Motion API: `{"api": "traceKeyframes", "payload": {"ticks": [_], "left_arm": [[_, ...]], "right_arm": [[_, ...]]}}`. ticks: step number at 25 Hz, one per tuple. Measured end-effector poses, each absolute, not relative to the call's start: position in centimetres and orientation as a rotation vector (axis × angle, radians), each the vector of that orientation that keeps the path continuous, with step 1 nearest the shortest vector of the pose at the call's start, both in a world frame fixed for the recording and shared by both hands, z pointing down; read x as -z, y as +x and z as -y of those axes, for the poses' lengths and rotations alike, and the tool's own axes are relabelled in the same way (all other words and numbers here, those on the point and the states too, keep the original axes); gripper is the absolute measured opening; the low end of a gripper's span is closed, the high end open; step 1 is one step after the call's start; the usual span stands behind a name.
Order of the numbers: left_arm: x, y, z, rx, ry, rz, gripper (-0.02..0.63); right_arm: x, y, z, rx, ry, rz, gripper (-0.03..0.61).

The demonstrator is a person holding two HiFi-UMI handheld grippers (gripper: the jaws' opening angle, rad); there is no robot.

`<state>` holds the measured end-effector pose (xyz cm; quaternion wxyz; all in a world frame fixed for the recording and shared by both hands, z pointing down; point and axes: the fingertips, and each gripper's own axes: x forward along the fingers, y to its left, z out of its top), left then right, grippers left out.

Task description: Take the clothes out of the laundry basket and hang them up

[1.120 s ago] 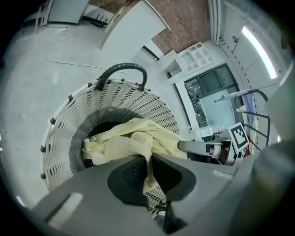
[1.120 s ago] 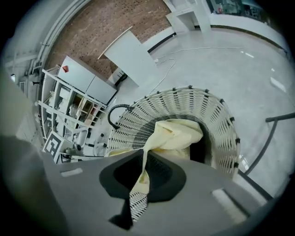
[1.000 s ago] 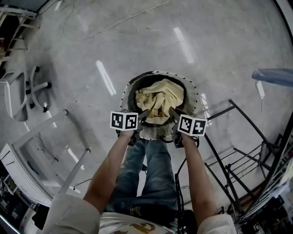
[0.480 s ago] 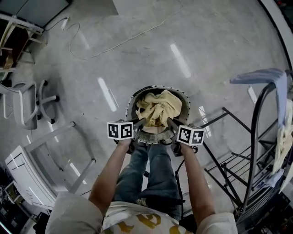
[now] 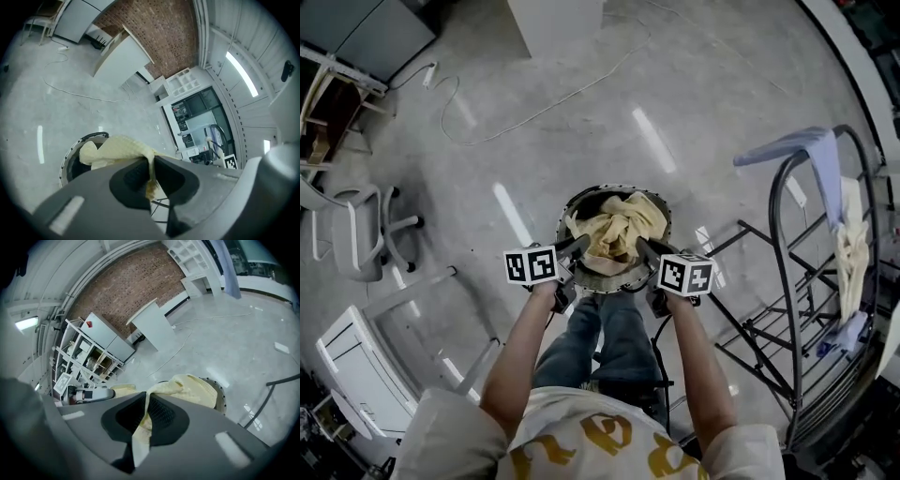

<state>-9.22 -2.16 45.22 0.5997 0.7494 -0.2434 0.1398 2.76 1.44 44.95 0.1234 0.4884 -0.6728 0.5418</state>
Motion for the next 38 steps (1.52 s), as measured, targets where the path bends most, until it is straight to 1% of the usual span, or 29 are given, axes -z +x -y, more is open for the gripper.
{"api": "traceKeyframes", "payload": {"ticks": [12,20,27,33,38], "left_arm": [[-33.8,-10.1,5.6,-0.156,1.869,0.527,0.029],[-26.8,-9.7,8.3,-0.067,1.988,0.520,0.029],[-22.3,-10.0,10.7,-0.004,2.069,0.503,0.029],[-17.8,-7.9,10.5,0.019,2.144,0.408,0.028],[-14.0,-2.9,9.0,0.022,2.219,0.246,0.028]], "right_arm": [[-32.7,3.4,-0.8,-1.379,1.620,2.139,0.042],[-25.1,5.9,-1.4,-1.200,1.800,2.209,0.043],[-18.9,8.5,-3.6,-0.994,1.994,2.230,0.043],[-14.6,10.1,-6.4,-0.897,2.161,2.212,0.041],[-11.3,13.0,-10.7,-0.811,2.348,2.151,0.041]]}}
